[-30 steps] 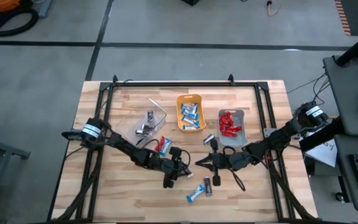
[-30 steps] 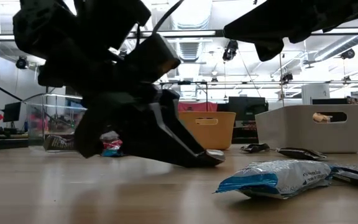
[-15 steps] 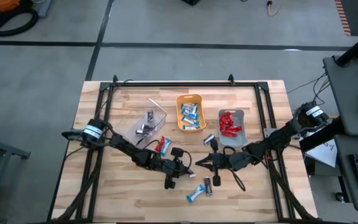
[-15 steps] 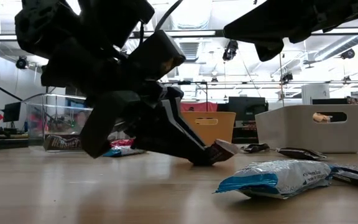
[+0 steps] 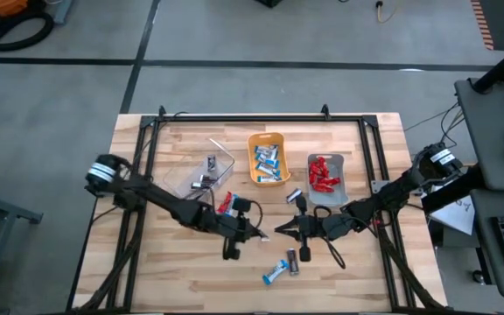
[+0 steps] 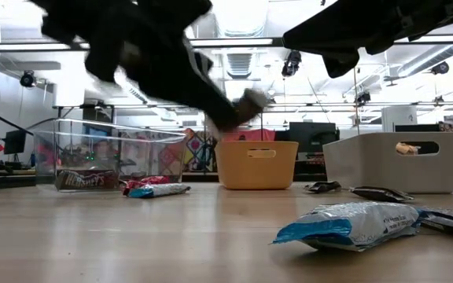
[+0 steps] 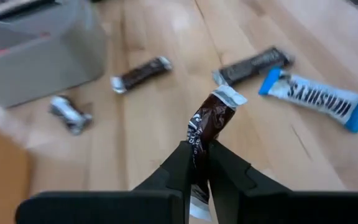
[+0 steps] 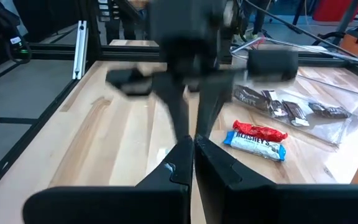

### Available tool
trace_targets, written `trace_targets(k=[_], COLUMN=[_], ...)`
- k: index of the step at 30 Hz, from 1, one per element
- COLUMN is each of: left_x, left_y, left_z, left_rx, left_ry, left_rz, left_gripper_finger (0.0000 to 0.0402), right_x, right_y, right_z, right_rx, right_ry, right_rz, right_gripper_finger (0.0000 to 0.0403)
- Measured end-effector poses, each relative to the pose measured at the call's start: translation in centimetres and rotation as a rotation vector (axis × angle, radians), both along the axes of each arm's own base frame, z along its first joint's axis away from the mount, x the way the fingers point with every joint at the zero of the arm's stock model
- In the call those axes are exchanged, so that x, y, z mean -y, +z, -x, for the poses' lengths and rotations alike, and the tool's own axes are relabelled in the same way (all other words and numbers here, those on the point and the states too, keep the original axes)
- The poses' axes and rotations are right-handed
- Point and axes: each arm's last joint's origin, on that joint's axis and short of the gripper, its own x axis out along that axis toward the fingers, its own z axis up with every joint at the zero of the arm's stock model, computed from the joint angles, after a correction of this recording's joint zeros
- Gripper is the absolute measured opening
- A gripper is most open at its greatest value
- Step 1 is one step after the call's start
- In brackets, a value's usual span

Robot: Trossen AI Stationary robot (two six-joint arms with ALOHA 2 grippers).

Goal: Organize candy in baskets
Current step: Put the brown chocolate into the transparent bin

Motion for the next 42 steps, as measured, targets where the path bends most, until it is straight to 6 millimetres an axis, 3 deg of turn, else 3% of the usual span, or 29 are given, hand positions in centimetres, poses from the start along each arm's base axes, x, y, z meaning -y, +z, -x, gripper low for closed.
trace_targets(k=[5,11,16,21,29,36,42], left_x=[-1.3,-3.9,-6.4,-8.6,-8.8,-8.8,-8.8], left_y=[4.2,7.4,8.3,7.4,5.7,5.5,5.5], left_z=[2.5,6.8,10.4,13.2,13.2,13.1,13.1], left_rx=[0.003,-0.029,-0.078,-0.184,-0.275,-0.283,-0.282], left_ry=[0.169,0.521,0.819,1.098,1.139,1.142,1.142], left_rz=[-0.023,-0.078,-0.065,0.018,0.077,0.070,0.070], left_gripper_finger=[0.0022,0.0022,0.0022,0.0022,0.0022,0.0023,0.0048], right_x=[0.0,0.0,0.0,0.0,0.0,0.0,0.0], right_y=[0.0,0.0,0.0,0.0,0.0,0.0,0.0], right_z=[0.0,0.0,0.0,0.0,0.0,0.0,0.0], right_rx=[0.000,0.000,0.000,0.000,-0.001,-0.001,-0.002], right_ry=[-0.001,-0.003,-0.004,-0.007,-0.007,-0.014,-0.028], right_rz=[0.000,-0.005,-0.007,-0.020,-0.020,-0.049,-0.097], right_gripper_finger=[0.0009,0.0009,0.0009,0.0009,0.0009,0.0009,0.0009])
